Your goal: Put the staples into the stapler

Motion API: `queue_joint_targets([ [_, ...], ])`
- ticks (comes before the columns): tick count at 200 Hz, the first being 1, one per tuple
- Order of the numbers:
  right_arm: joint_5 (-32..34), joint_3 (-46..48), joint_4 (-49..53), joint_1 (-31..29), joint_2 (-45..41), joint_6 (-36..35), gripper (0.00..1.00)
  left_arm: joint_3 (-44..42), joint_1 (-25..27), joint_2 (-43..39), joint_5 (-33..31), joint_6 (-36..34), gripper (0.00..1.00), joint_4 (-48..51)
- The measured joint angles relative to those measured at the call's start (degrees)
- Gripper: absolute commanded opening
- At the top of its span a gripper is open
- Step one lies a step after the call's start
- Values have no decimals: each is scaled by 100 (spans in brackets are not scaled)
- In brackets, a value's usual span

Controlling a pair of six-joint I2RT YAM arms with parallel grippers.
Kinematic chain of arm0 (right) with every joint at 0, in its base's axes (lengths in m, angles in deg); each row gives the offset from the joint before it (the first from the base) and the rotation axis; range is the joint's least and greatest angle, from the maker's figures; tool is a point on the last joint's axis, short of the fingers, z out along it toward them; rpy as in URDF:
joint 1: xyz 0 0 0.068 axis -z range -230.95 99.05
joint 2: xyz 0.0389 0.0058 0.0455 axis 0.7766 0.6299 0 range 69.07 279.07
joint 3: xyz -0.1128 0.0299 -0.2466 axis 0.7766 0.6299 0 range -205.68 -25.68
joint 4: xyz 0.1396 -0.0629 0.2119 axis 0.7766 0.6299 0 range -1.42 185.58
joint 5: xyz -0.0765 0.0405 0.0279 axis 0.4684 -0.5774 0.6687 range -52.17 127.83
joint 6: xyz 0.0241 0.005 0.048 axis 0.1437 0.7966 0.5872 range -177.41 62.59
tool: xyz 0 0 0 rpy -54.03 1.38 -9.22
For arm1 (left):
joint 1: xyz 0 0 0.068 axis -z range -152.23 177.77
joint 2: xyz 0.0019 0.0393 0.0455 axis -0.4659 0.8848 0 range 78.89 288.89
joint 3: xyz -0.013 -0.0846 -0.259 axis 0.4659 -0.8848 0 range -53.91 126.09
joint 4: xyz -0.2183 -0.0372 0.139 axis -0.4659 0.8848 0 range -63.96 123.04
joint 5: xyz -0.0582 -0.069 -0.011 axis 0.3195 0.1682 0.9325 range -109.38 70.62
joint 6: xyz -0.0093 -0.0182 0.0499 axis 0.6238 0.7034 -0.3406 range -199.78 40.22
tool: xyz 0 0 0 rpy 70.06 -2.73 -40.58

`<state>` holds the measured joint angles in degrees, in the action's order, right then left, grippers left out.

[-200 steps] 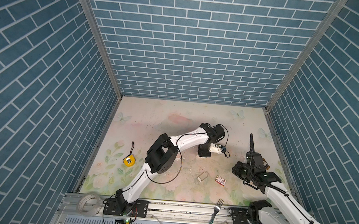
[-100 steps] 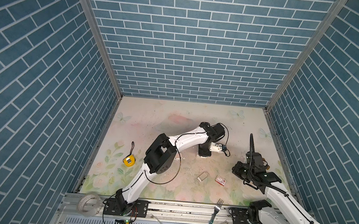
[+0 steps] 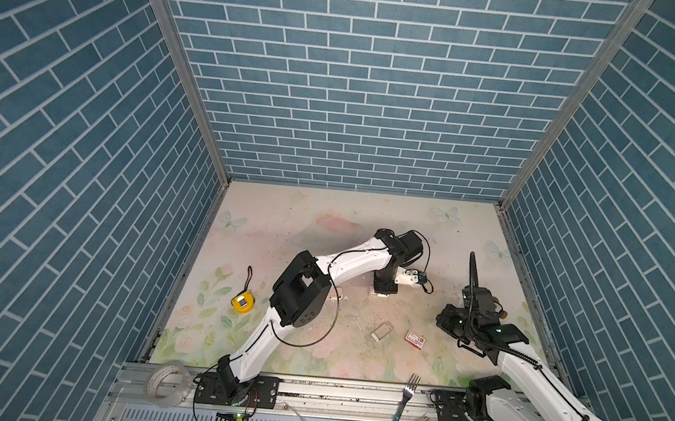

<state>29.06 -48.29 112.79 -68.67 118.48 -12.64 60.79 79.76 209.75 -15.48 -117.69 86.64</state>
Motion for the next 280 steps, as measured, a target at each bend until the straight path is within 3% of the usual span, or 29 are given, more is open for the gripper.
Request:
queue_joint_targets([
  [103,0,85,-44,0,-4,0,11,92,11,208,-20,24,0,-66],
  [280,2,179,-20,0,-254,0,10,848,50,717,-31,22,0,581],
])
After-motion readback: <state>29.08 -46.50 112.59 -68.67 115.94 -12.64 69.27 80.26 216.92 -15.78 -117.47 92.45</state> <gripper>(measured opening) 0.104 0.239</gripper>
